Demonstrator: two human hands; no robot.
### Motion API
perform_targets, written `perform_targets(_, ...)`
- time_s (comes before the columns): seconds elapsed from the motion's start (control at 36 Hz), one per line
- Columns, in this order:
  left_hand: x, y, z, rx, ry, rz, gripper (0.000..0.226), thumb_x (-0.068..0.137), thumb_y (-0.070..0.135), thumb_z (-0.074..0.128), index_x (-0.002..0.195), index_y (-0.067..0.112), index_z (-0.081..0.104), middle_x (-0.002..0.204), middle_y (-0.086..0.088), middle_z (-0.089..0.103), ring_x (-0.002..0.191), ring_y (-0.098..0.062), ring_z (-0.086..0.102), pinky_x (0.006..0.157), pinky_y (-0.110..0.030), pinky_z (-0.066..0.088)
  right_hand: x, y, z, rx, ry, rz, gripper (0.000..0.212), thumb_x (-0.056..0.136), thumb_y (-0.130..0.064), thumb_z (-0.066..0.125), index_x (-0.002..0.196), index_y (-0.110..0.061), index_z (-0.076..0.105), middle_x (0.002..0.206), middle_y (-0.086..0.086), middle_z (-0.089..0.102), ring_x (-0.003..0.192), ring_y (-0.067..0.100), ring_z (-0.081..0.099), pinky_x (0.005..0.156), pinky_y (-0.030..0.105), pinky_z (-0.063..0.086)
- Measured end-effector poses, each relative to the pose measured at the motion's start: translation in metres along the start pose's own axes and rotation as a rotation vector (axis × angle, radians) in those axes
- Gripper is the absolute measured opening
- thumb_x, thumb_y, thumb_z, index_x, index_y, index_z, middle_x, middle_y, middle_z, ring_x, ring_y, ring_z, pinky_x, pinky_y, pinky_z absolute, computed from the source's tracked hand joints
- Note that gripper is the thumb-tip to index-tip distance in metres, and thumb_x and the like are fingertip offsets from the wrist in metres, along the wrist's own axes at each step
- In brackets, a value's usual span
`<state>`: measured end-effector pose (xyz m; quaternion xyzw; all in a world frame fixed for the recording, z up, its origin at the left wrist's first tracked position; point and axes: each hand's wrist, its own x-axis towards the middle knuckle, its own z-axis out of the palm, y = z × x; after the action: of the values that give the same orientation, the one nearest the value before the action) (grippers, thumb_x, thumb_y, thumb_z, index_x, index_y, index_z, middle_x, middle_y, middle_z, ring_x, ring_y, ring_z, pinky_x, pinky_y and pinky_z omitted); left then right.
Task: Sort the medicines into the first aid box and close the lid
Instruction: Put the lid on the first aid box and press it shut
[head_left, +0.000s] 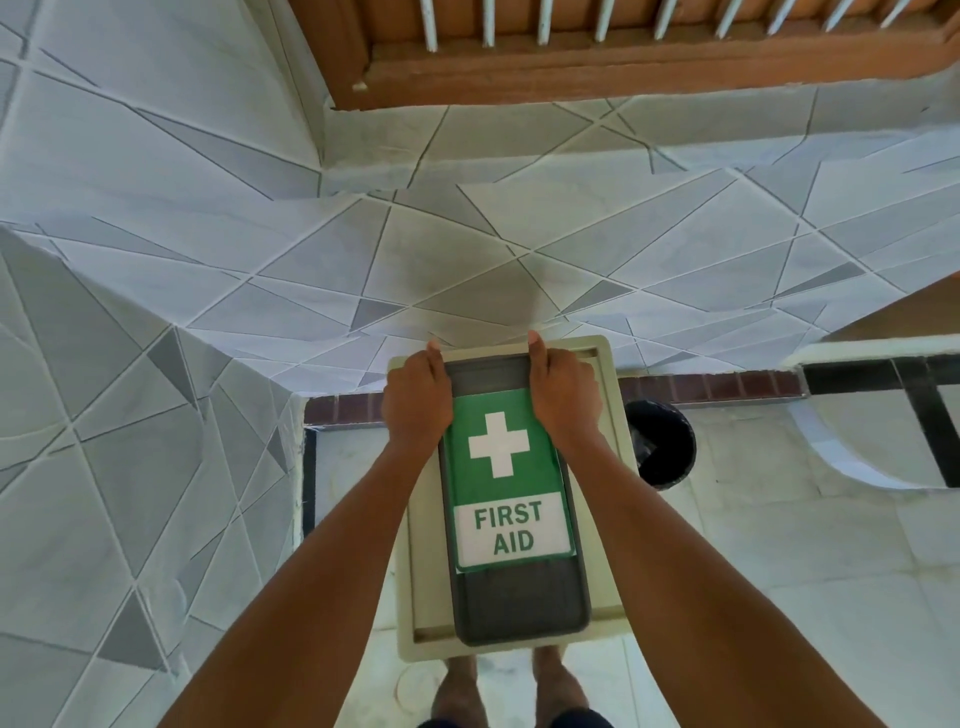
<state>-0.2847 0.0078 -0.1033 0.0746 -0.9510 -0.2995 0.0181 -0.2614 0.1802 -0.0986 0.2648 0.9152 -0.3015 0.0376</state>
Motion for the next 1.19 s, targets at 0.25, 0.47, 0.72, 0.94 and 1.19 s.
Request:
perform_targets(0.25, -0.097, -0.02, -0.008, -0.081, -0.062, -0.232, 0.061, 0.102, 0.058, 0.019, 0.067, 0.02, 0.052, 0.062, 0.0, 0.06, 0.058, -0.018, 0.062, 0.061, -0.032, 0.054, -0.083, 0.048, -0.006, 0.027, -0.091, -0.012, 0.071, 0.098, -0.067, 0.014, 0.073, -0.019, 0.058, 0.067, 0.001, 0.06, 0.061, 0.022, 0.06, 0.059, 0.035, 0.051)
perform_targets(0.47, -0.106, -0.021, -0.004, -0.172, -0.026, -0.18, 0.062, 0.105, 0.049, 0.025, 0.059, 0.015, 0.049, 0.055, -0.004, 0.057, 0.05, -0.02, 0.059, 0.05, -0.027, 0.047, -0.085, 0.053, -0.005, 0.0, -0.068, 0.012, 0.071, 0.099, -0.067, 0.018, 0.065, -0.017, 0.054, 0.067, 0.008, 0.061, 0.062, 0.029, 0.061, 0.061, 0.04, 0.054)
perform_targets(0.72, -0.121, -0.03, -0.008, -0.166, -0.028, -0.193, 0.059, 0.104, 0.055, 0.023, 0.069, 0.018, 0.053, 0.06, 0.001, 0.06, 0.055, -0.015, 0.062, 0.052, -0.027, 0.049, -0.099, 0.055, -0.01, -0.004, -0.072, 0.015, 0.072, 0.096, -0.072, 0.014, 0.07, -0.019, 0.057, 0.069, 0.007, 0.062, 0.062, 0.028, 0.061, 0.062, 0.043, 0.056)
perform_targets(0.94, -0.204, -0.038, -0.015, -0.078, -0.071, -0.294, 0.061, 0.101, 0.059, 0.02, 0.071, 0.02, 0.057, 0.063, 0.004, 0.062, 0.057, -0.014, 0.062, 0.054, -0.024, 0.049, -0.165, 0.096, -0.01, -0.062, -0.075, 0.012, 0.068, 0.1, -0.064, 0.017, 0.069, -0.02, 0.057, 0.06, -0.003, 0.059, 0.053, 0.016, 0.058, 0.057, 0.037, 0.056)
perform_targets(1.19, -0.208, -0.032, -0.013, -0.207, -0.028, -0.245, 0.059, 0.099, 0.053, 0.024, 0.072, 0.014, 0.059, 0.062, 0.008, 0.059, 0.053, -0.005, 0.06, 0.046, -0.019, 0.046, -0.17, 0.101, -0.001, -0.124, -0.024, 0.039, 0.076, 0.101, -0.064, 0.016, 0.062, -0.016, 0.06, 0.055, 0.0, 0.056, 0.051, 0.019, 0.057, 0.056, 0.039, 0.056)
